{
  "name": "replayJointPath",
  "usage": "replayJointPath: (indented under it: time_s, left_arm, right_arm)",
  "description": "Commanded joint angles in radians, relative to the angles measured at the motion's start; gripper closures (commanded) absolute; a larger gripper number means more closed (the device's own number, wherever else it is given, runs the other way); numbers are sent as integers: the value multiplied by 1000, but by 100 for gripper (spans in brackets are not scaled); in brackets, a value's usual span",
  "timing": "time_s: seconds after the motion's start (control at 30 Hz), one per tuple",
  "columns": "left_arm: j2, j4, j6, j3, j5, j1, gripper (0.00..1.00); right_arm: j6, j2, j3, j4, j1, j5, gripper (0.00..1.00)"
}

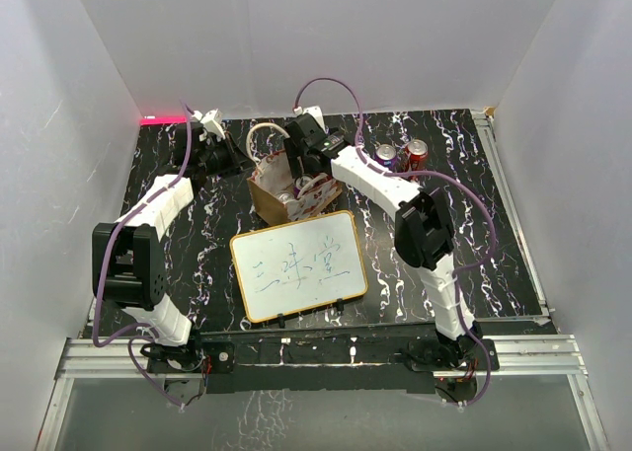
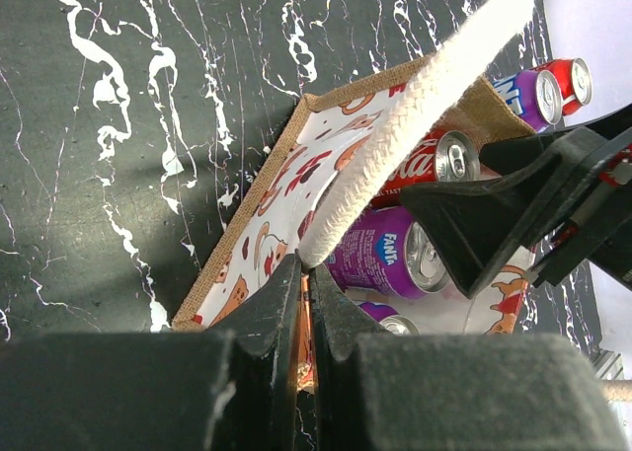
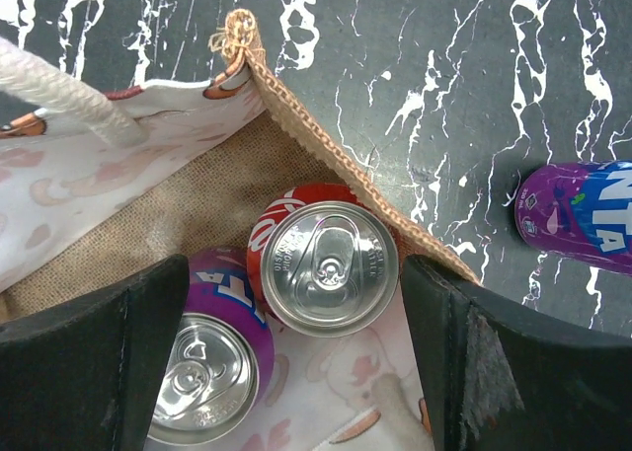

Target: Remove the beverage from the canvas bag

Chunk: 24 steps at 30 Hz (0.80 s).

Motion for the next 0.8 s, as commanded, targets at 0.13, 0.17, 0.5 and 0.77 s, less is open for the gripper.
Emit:
replayJointPath:
  time_s: [0.13,0.17,0.5,0.77]
  left_arm:
    - [-47,5,-1,-2,15,5,100]
    - [-46,5,-2,-2,17,5,100]
    - [-45,6,-2,-2,17,4,100]
    - [-43,5,-4,-2,19,5,100]
  right_arm:
    - [9,49,34,-12,-42,36,8]
    - [10,58,31,-11,-45,34,8]
    - [2,107,34,-13,-62,23,8]
    - [-10,153,50,1,-68,-8,8]
